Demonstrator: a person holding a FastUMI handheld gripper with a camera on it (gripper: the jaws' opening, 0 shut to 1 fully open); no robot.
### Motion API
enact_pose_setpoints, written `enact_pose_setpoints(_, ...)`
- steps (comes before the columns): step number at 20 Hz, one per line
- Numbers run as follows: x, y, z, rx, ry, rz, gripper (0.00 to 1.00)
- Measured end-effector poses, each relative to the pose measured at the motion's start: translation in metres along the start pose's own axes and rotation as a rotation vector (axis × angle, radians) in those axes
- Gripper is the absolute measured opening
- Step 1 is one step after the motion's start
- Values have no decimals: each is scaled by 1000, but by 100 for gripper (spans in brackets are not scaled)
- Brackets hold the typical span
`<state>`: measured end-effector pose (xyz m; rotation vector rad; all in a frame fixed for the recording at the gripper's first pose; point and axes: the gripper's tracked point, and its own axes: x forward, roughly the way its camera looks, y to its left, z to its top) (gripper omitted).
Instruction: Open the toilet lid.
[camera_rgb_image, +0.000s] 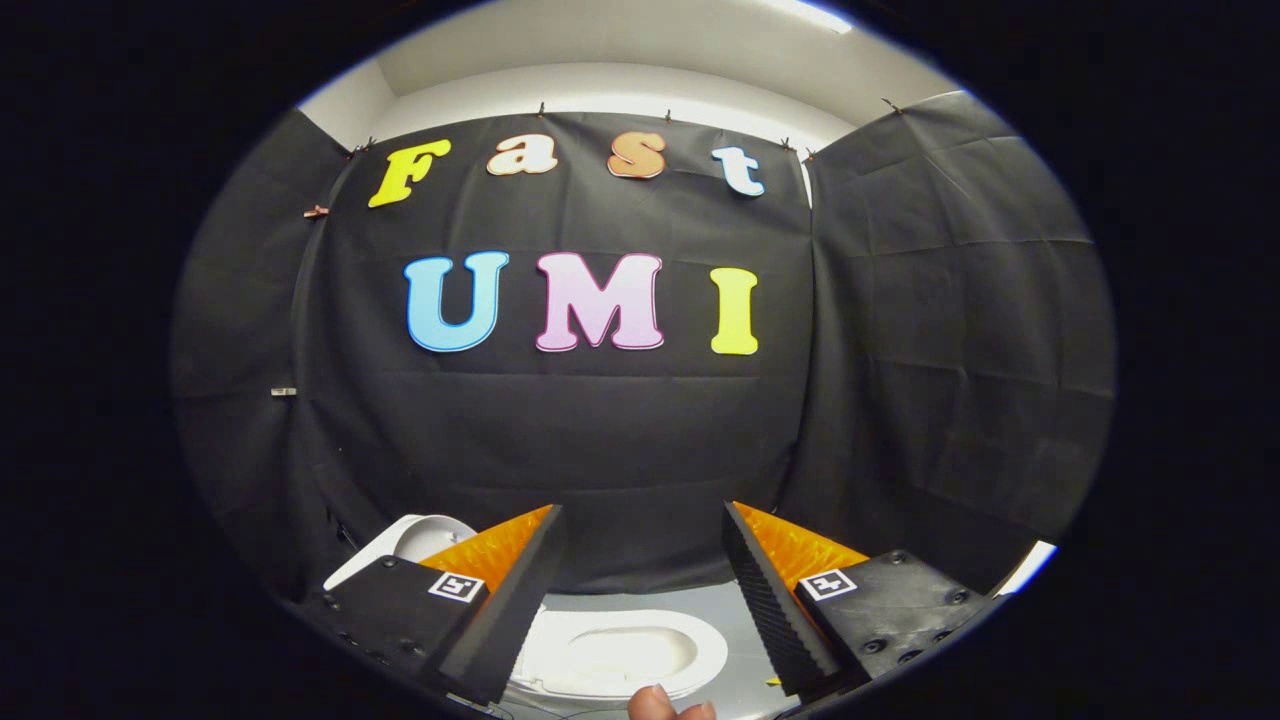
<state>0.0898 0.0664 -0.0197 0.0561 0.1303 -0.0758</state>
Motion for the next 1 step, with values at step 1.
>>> enact_pose_setpoints(1,1,-6,0,-1,-2,-8,98)
